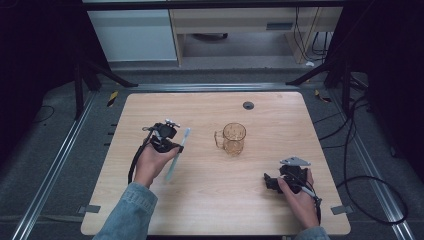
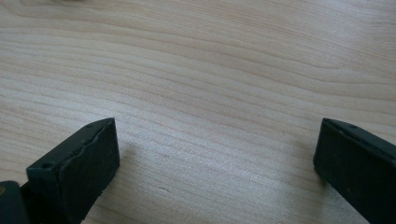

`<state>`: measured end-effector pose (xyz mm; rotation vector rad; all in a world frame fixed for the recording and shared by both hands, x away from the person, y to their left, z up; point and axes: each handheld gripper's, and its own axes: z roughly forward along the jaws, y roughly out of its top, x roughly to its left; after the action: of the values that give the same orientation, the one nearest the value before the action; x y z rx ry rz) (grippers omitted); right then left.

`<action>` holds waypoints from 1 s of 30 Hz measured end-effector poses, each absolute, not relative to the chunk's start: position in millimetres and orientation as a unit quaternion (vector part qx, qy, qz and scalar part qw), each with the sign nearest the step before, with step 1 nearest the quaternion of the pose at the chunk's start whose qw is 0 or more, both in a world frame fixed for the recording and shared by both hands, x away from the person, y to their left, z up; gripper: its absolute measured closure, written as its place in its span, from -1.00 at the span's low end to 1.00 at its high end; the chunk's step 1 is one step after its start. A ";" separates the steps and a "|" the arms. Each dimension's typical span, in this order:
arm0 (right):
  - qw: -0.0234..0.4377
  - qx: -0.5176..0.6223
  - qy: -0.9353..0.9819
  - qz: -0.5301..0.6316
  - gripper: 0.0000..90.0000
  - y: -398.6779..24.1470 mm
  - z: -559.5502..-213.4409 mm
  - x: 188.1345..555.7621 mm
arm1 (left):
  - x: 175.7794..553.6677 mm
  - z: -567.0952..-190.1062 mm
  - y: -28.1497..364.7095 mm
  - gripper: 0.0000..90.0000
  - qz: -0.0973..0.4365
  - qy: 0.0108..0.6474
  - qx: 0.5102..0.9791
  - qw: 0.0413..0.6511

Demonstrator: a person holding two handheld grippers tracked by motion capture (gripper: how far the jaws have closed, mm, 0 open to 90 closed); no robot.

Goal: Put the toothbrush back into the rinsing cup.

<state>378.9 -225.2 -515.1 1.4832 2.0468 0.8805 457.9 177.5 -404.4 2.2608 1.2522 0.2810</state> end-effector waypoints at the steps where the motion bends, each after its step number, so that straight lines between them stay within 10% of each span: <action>1: 0.230 0.539 0.744 0.320 -0.99 -225.1 -515.0 378.9 | 456.6 -400.3 177.3 0.75 0.113 0.459 0.837 0.274; 30: 0.230 0.531 0.750 0.321 -0.99 -225.8 -515.3 381.3 | 462.9 -352.5 163.2 0.75 0.191 0.392 0.819 0.373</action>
<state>381.3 -225.8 -515.3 1.4602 2.0640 0.8823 462.9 163.2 -352.5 2.0969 1.0052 0.4885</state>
